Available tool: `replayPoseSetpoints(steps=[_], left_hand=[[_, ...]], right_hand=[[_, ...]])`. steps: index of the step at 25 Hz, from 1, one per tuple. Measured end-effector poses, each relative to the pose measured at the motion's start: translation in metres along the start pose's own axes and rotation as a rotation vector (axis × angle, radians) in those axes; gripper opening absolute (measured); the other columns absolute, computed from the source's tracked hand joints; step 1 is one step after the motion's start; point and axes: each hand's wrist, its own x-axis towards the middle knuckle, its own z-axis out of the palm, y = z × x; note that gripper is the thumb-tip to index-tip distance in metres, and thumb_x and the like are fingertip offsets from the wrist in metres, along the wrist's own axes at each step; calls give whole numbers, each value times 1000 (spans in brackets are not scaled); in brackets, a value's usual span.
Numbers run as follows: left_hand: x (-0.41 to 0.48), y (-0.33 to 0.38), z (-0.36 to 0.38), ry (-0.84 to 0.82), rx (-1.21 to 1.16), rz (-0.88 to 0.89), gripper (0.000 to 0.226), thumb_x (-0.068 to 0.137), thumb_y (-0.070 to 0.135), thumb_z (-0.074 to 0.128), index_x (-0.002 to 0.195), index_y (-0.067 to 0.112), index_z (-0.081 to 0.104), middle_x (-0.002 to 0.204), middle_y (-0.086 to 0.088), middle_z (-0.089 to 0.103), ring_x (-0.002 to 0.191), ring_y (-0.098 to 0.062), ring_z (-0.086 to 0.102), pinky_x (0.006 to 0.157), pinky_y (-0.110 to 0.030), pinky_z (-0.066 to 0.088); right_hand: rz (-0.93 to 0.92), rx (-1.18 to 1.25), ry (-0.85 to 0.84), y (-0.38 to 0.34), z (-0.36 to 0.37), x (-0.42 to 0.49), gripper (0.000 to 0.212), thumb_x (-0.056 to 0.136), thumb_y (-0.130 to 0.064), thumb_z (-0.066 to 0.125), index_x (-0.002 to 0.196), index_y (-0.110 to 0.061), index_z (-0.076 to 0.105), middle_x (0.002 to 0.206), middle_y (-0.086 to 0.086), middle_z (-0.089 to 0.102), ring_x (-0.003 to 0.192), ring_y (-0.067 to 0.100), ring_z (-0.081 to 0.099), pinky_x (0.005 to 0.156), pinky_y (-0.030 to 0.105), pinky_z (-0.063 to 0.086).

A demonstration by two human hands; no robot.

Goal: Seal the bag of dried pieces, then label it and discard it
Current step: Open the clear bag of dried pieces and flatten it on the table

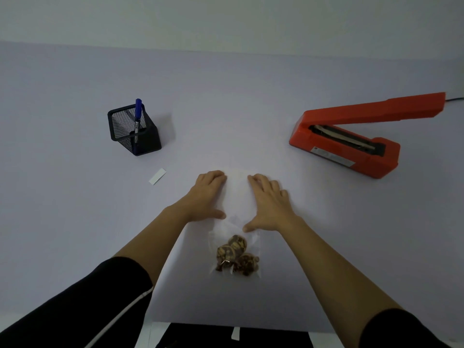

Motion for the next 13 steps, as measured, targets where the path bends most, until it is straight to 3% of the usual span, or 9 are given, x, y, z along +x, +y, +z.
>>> replayPoseSetpoints(steps=[3, 5, 7, 10, 13], left_hand=[[-9, 6, 9, 108, -21, -6, 76, 70, 27, 77, 134, 12, 37, 138, -8, 33, 124, -27, 28, 104, -33, 30], [-20, 8, 22, 214, -49, 32, 39, 75, 14, 72, 111, 9, 57, 116, -11, 50, 105, -28, 42, 93, -36, 40], [-30, 10, 36, 260, -94, 48, 12, 81, 5, 64, 92, 5, 67, 96, -13, 62, 90, -30, 52, 83, -39, 46], [-37, 12, 47, 297, -87, 30, 12, 83, 6, 62, 93, 5, 69, 93, -12, 65, 88, -32, 56, 78, -27, 40], [-42, 13, 49, 284, -63, 34, 24, 80, 15, 67, 102, 5, 65, 102, -12, 61, 93, -31, 52, 82, -28, 37]], right_hand=[[-2, 24, 39, 0, 4, -9, 120, 59, -51, 79, 145, -25, 0, 151, 1, 10, 130, 28, 19, 104, 44, 24], [-25, 73, 123, -1, 11, -19, 95, 65, -45, 76, 141, -26, 21, 140, 1, 30, 122, 25, 30, 96, 38, 28], [-71, 152, 191, -2, 22, -29, 57, 73, -35, 71, 124, -26, 46, 118, -4, 52, 109, 20, 42, 83, 32, 31], [-133, 288, 230, -5, 38, -36, 16, 80, -20, 69, 96, -21, 68, 92, -3, 68, 90, 19, 55, 75, 27, 38], [-121, 386, 222, -7, 42, -36, 10, 79, -10, 69, 87, -13, 74, 84, 5, 71, 80, 21, 62, 74, 29, 50]])
